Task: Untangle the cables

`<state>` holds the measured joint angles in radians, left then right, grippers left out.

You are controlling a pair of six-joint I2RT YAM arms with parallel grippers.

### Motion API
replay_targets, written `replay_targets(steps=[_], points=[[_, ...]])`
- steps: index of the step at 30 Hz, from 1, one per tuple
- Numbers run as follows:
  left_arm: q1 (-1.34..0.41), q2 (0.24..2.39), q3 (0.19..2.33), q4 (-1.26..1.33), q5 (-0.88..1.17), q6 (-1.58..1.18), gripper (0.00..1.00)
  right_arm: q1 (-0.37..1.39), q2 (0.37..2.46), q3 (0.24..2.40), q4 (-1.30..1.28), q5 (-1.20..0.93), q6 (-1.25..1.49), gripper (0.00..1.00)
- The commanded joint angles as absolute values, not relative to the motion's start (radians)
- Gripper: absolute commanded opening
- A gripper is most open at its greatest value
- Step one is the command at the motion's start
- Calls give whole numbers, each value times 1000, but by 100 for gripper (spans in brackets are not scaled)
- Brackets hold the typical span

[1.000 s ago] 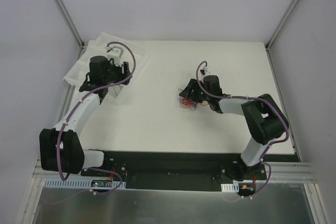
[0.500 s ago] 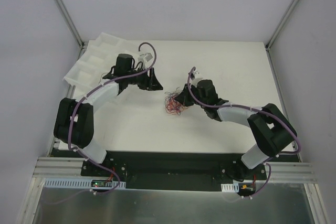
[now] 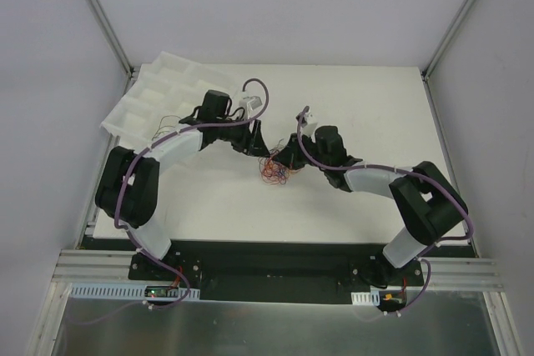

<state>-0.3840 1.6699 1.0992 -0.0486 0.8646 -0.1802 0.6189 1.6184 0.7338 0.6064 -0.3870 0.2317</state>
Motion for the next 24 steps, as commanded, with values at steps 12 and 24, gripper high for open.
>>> replay_targets(steps=[12, 24], points=[[-486, 1683, 1212, -291, 589, 89, 27, 604, 1620, 742, 718, -466, 247, 1], [-486, 1657, 1244, -363, 591, 115, 0, 597, 1603, 745, 603, -302, 235, 1]])
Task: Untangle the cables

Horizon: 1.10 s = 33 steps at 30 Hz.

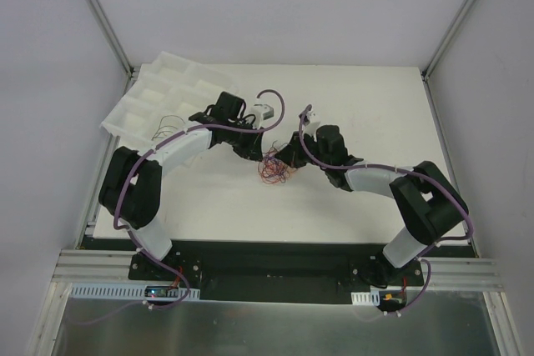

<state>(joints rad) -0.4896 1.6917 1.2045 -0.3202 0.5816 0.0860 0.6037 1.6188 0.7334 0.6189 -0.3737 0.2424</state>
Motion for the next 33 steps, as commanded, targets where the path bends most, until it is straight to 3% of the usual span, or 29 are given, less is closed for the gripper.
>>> replay_targets(steps=[1, 15, 19, 26, 33], points=[[-486, 1651, 1244, -367, 595, 118, 0, 598, 1601, 749, 594, -290, 236, 2], [-491, 1589, 1210, -356, 670, 114, 0, 603, 1617, 787, 511, -248, 233, 23], [-492, 1585, 1216, -353, 672, 114, 0, 606, 1611, 779, 526, -270, 221, 34], [-492, 1566, 1204, -350, 589, 112, 0, 614, 1503, 692, 597, -236, 184, 46], [-492, 1568, 1207, -351, 609, 112, 0, 612, 1439, 626, 696, -258, 146, 50]])
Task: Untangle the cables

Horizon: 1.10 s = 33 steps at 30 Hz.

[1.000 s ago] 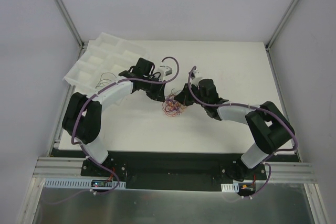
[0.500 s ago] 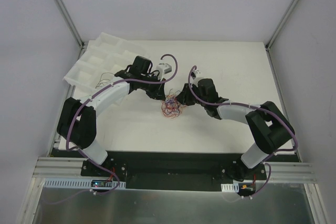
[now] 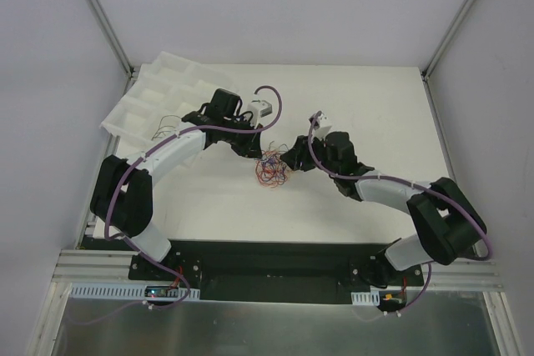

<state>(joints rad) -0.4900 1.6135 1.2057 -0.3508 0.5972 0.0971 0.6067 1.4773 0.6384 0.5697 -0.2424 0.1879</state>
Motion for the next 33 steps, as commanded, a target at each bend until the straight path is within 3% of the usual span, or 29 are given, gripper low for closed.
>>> replay_targets(steps=[1, 13, 15, 17, 20, 25, 28, 33], points=[[-492, 1566, 1207, -350, 617, 112, 0, 615, 1445, 629, 704, -270, 146, 52], [-492, 1566, 1207, -350, 663, 107, 0, 635, 1565, 759, 670, -331, 123, 49], [-492, 1566, 1207, -350, 655, 107, 0, 641, 1557, 752, 652, -305, 120, 39], [-492, 1566, 1206, -350, 657, 106, 6, 646, 1540, 732, 650, -284, 115, 15], [-492, 1568, 1209, -350, 673, 100, 10, 649, 1519, 709, 652, -259, 112, 1], [-492, 1563, 1207, -350, 673, 101, 4, 657, 1520, 710, 655, -267, 109, 2], [-492, 1569, 1206, -351, 657, 94, 5, 657, 1516, 706, 640, -238, 129, 29], [-492, 1617, 1219, -383, 646, 83, 13, 664, 1514, 706, 626, -241, 156, 40]])
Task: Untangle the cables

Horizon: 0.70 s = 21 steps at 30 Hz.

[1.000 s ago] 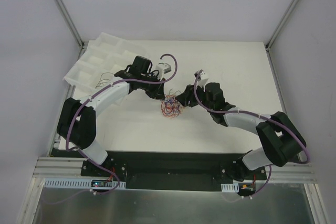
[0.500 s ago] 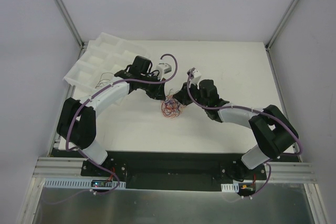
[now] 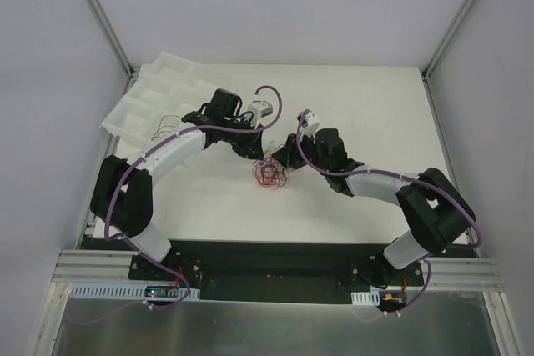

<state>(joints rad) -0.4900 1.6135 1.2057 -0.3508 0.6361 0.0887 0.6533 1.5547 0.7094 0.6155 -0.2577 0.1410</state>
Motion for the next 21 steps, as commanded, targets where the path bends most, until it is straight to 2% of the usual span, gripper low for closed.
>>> replay_targets(steps=[1, 7, 13, 21], points=[[-492, 1629, 1229, -399, 646, 86, 16, 666, 1513, 704, 624, -235, 155, 41], [-492, 1649, 1241, -468, 608, 133, 29, 664, 1517, 707, 618, -230, 150, 41], [-492, 1689, 1258, -489, 598, 129, 29, 664, 1525, 713, 617, -244, 147, 41], [-492, 1689, 1252, -505, 503, 144, 37, 664, 1528, 716, 615, -250, 147, 41]])
